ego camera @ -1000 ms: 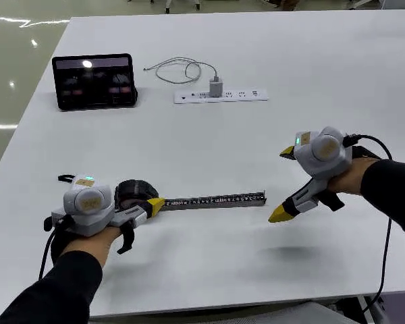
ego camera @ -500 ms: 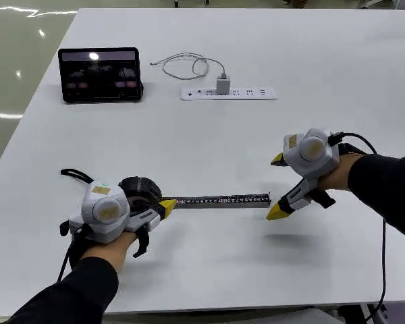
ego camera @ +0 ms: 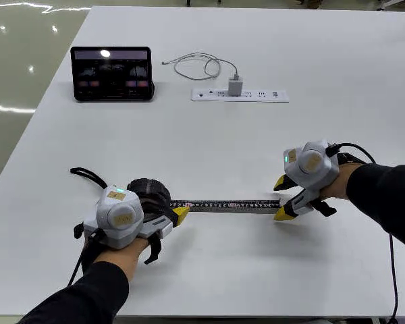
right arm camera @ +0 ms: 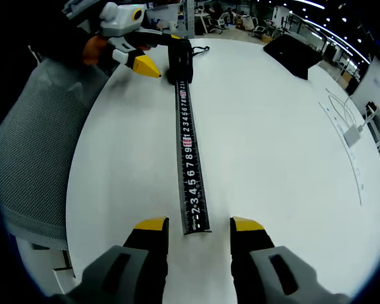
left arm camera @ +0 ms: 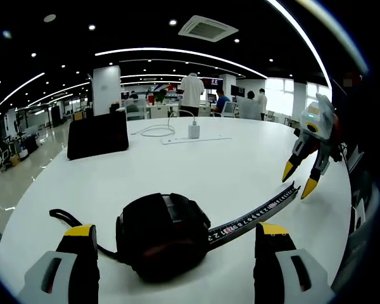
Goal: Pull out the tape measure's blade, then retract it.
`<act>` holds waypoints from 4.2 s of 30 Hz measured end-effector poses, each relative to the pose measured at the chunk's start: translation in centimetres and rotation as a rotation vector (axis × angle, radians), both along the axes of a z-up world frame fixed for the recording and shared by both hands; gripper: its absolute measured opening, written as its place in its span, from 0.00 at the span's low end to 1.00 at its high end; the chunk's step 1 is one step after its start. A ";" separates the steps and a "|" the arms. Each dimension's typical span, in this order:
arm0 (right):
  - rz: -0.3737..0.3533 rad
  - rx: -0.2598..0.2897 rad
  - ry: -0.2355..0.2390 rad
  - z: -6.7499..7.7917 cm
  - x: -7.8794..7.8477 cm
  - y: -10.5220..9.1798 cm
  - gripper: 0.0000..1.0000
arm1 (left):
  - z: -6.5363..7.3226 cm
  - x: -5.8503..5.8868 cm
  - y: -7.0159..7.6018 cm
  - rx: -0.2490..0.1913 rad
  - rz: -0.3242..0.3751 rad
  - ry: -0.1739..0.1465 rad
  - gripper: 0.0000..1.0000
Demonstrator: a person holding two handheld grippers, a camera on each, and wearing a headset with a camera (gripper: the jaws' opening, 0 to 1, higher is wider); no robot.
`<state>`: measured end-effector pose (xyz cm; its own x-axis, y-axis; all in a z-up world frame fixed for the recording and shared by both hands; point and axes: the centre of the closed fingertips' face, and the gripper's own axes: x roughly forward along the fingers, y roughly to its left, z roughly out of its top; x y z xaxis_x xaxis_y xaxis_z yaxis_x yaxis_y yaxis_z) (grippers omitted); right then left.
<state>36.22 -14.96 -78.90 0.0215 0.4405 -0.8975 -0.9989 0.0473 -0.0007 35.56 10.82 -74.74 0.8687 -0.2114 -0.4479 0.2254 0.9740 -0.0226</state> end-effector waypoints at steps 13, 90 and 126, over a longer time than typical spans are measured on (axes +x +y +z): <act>0.038 -0.020 -0.008 -0.2 -0.4 -0.1 0.14 | 0.4 0.1 0.7 -0.013 0.036 -0.009 1.00; -0.101 -0.045 0.007 -0.7 -0.3 0.4 0.11 | -1.8 1.7 1.2 -0.009 0.111 0.142 0.64; -0.099 -0.003 0.008 -0.6 -0.5 3.3 0.11 | -1.8 1.7 1.2 -0.017 0.106 0.158 0.64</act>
<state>35.68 -11.63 -79.52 0.0577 0.4337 -0.8992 -0.9893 0.1456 0.0067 37.29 12.00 -76.56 0.8058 -0.1315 -0.5774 0.1143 0.9912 -0.0662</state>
